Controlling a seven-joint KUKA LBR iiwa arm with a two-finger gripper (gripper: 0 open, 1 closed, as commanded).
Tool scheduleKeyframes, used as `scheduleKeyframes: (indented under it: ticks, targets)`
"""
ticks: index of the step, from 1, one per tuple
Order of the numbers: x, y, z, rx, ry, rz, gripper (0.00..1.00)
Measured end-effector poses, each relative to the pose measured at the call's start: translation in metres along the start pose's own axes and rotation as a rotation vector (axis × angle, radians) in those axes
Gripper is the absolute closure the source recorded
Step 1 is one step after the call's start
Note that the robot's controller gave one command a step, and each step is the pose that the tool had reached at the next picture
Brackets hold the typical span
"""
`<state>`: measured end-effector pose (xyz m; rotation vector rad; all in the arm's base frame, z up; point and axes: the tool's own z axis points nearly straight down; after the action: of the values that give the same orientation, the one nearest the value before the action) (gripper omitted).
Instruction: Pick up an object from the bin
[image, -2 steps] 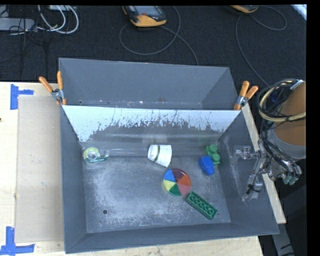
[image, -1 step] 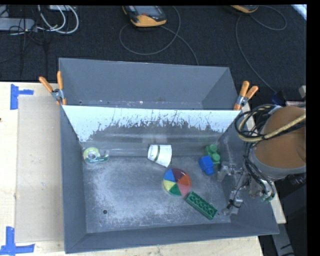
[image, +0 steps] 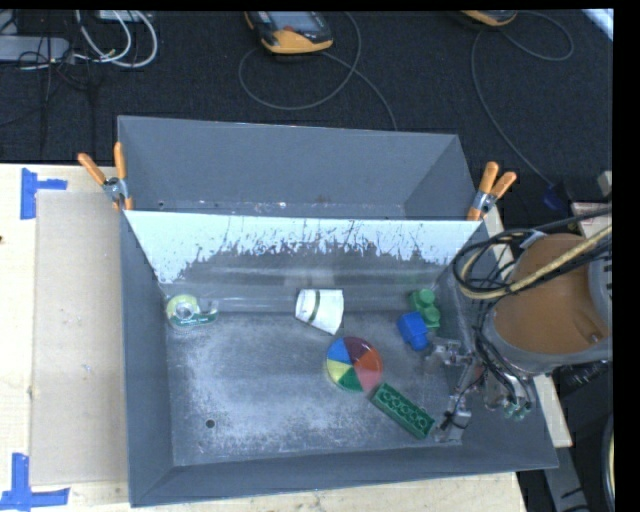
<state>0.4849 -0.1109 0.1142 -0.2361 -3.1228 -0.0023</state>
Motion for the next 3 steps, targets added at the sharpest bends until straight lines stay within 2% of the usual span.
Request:
scheduleKeyframes:
  ticks: [1,2,3]
  targets:
    - [0.016,0.03,-0.005,-0.001,-0.002,0.106,0.0]
    - [0.012,0.024,0.031,-0.001,0.001,0.297,0.0]
    - [0.021,0.035,0.045,0.0,0.002,0.326,1.0]
